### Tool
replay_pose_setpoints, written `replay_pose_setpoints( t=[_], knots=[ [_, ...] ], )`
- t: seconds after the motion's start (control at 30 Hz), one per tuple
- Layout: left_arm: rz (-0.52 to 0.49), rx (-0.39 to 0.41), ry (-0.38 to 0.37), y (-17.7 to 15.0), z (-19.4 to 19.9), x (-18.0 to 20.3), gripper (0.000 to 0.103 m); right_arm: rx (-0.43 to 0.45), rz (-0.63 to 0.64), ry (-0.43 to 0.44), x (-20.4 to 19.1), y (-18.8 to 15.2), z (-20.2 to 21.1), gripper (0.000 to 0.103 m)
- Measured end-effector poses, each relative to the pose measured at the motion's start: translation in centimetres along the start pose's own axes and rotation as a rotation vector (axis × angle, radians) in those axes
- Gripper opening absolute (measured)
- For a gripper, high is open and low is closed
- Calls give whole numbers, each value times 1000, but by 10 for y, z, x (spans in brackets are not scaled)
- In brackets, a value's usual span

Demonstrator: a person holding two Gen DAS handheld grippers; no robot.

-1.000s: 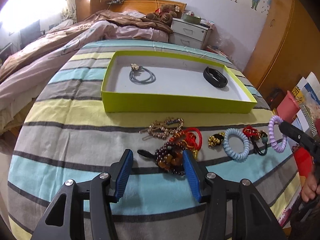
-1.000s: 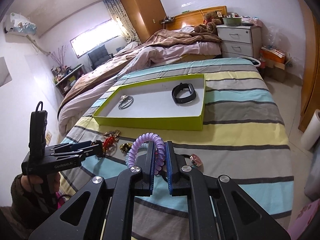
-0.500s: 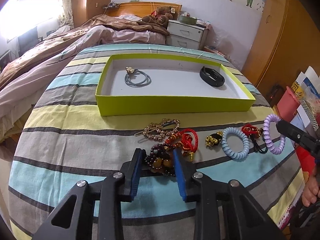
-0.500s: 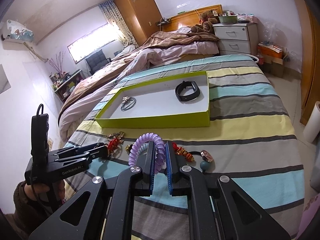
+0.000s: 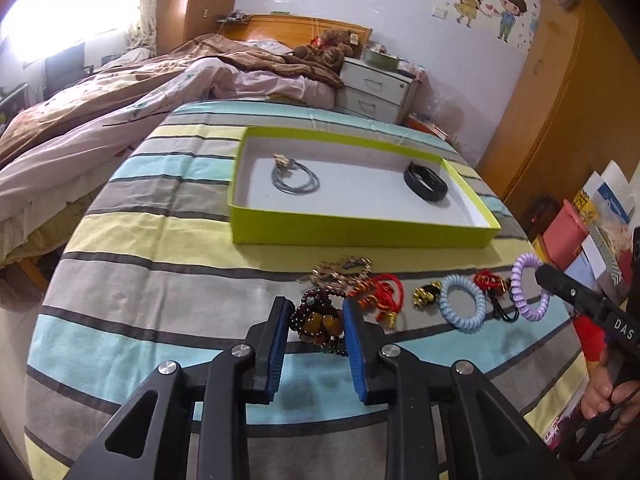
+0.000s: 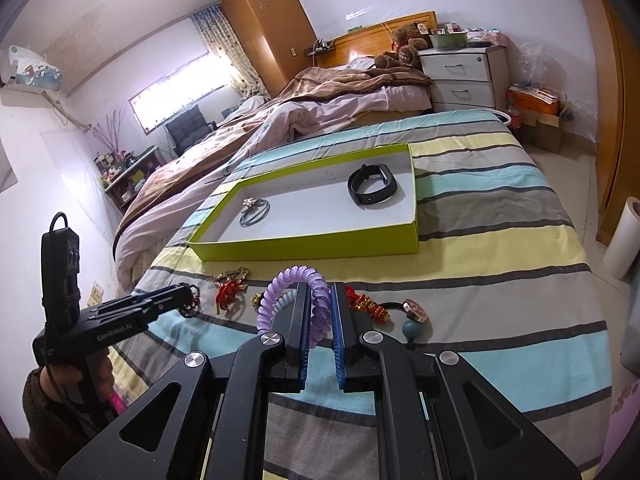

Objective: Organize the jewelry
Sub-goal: 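Grasp the brown beaded bracelet with the left tool while the right tool holds the coil, then carry the beaded bracelet and purple coil into the lime-green box with both tools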

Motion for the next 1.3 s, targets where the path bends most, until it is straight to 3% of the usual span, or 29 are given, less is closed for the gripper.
replay_pose_setpoints(
  t=[0.5, 0.9, 0.97, 1.2, 1.3],
  knots=[
    [3, 32, -9, 41, 4, -6, 28, 18, 1, -33, -13, 31, -13, 10],
    [-16, 19, -2, 87, -30, -7, 28, -3, -6, -91, -15, 81, -68, 10],
    [-38, 24, 28, 92, -37, -6, 28, -15, -9, -101, -14, 87, -79, 10],
    [-44, -6, 55, 96, -63, -7, 28, -70, -30, -111, -10, 101, -121, 10],
    [-29, -38, 33, 95, -74, -10, 28, -107, -35, -107, -9, 102, -140, 10]
  ],
)
Point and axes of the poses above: each gripper's, at about its wrist camera, not at the fingertips, and z roughly against the way its jaws point, x to its right, y to its top, the point moved 4 cm from there along -z, roughly the way its jaws point, and after that the axes turned 3 degrees about y, right-handed, at the moved point
